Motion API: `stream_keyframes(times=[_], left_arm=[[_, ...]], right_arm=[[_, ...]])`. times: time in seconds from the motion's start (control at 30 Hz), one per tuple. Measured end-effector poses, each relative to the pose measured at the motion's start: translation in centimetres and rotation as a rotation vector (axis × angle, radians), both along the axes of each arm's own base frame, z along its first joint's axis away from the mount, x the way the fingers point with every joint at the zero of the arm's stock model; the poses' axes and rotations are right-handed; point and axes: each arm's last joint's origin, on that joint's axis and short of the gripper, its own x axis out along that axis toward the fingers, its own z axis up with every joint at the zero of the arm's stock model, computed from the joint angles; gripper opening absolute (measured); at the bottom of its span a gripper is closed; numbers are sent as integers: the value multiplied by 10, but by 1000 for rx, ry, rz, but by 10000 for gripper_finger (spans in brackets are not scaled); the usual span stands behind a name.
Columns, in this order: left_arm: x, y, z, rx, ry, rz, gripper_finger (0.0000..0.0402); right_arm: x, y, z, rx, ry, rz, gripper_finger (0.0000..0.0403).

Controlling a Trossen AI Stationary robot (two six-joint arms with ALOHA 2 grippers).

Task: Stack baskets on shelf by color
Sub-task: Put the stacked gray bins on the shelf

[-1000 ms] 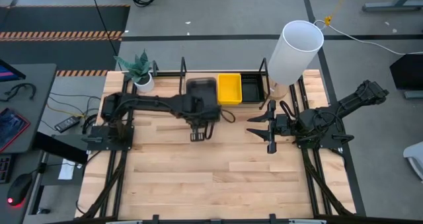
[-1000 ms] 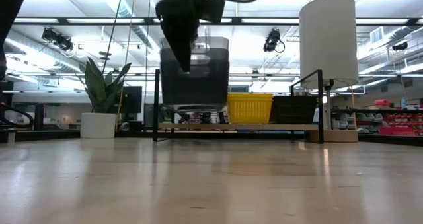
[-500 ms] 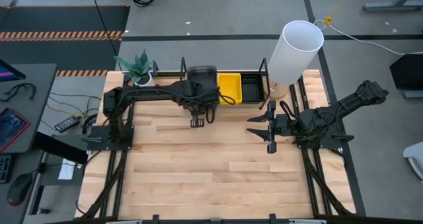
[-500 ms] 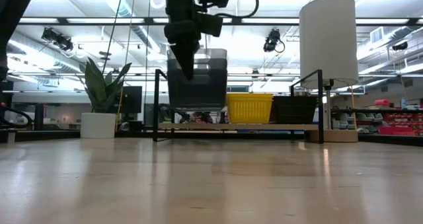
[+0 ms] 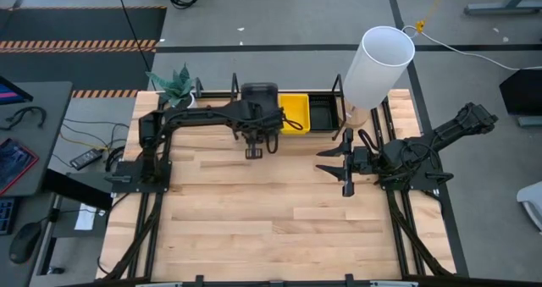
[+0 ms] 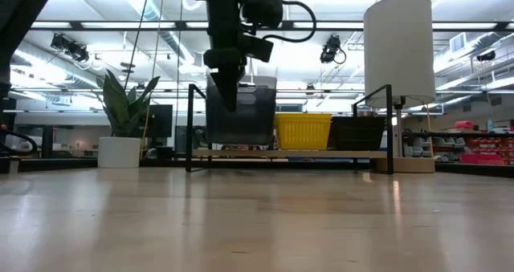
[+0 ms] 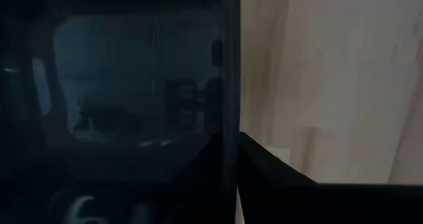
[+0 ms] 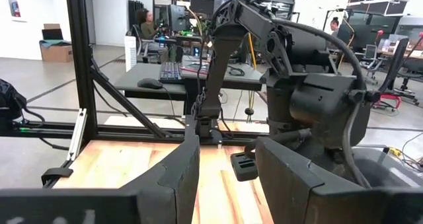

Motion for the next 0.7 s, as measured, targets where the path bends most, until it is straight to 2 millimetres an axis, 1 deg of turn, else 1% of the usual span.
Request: stream_keyframes(times=[0.13,0.37,0.43,0.53,0.7], left_arm=[[0,5,1,24,-7,15,35],[-2,15,1,38,-7,36,31],[-3,17,1,38,-5,41,38],[-3,18,1,43,-6,53,62],[-3,18,1,46,-7,58,113]], right_arm=[[0,0,0,2,1,0,154],[0,0,0,3,0,0,154],[0,0,0,3,0,0,154],[0,0,0,3,0,0,154],[0,0,0,3,1,0,154]])
